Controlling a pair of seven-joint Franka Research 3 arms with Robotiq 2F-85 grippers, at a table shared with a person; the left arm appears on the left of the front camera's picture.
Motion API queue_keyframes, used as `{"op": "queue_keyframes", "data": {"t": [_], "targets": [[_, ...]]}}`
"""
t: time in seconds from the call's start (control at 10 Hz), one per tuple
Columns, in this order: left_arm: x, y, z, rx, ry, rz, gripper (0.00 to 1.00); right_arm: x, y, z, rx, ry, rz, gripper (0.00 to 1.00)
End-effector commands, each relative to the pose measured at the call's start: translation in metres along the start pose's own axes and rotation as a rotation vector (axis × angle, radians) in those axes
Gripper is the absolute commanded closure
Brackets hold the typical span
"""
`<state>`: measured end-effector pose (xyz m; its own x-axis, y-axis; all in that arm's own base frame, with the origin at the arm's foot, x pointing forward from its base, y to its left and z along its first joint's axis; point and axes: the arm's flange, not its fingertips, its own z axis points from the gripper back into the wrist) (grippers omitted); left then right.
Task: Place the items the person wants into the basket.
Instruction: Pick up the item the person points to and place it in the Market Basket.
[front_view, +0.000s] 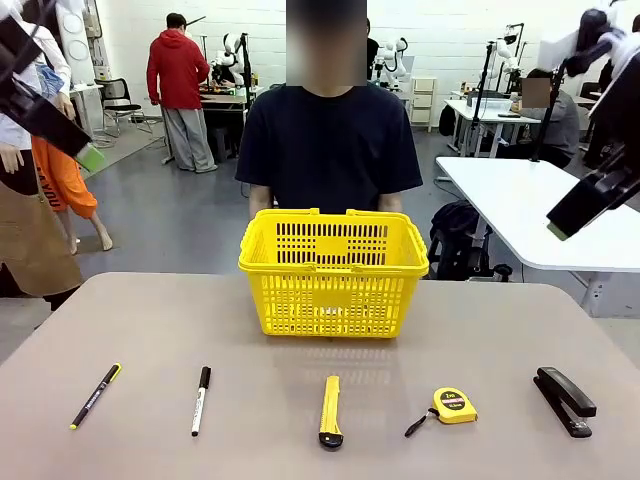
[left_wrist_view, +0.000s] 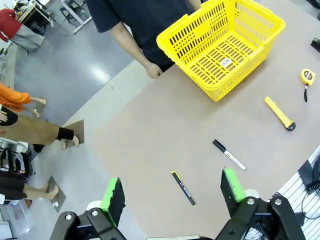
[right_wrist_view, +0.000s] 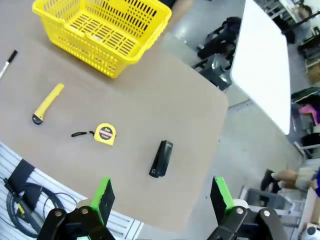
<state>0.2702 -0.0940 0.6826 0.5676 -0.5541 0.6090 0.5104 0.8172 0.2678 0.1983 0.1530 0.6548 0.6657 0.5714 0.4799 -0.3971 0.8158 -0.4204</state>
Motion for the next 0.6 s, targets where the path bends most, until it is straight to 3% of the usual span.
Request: {"op": "queue_keyframes", "data": {"t": [0.0, 0.1, 0.2, 0.3, 0.5], "targets": [[-0.009, -0.003, -0.025, -0.003, -0.008, 0.011, 0.00, -0.004, 0.004, -0.028, 0.017, 0.009, -0.003, 0.00], [0.000, 0.000, 0.000, 0.000, 0.000, 0.000, 0.00, 0.000, 0.000, 0.000, 0.000, 0.000, 0.000, 0.00], [0.001, 0.041, -0.008, -0.460, 0.043, -0.028, 0.00, -0.005, -0.062, -0.006, 0.392, 0.003, 0.040, 0.00], [0.000, 0.090, -0.015, -0.628, 0.034, 0.030, 0.00, -0.017, -0.125, -0.027, 0.648, -0.037, -0.002, 0.00], [-0.028, 0.171, -0.034, -0.872, -0.026, 0.094, 0.00, -0.062, -0.228, -0.089, 0.957, -0.130, -0.219, 0.00]]}}
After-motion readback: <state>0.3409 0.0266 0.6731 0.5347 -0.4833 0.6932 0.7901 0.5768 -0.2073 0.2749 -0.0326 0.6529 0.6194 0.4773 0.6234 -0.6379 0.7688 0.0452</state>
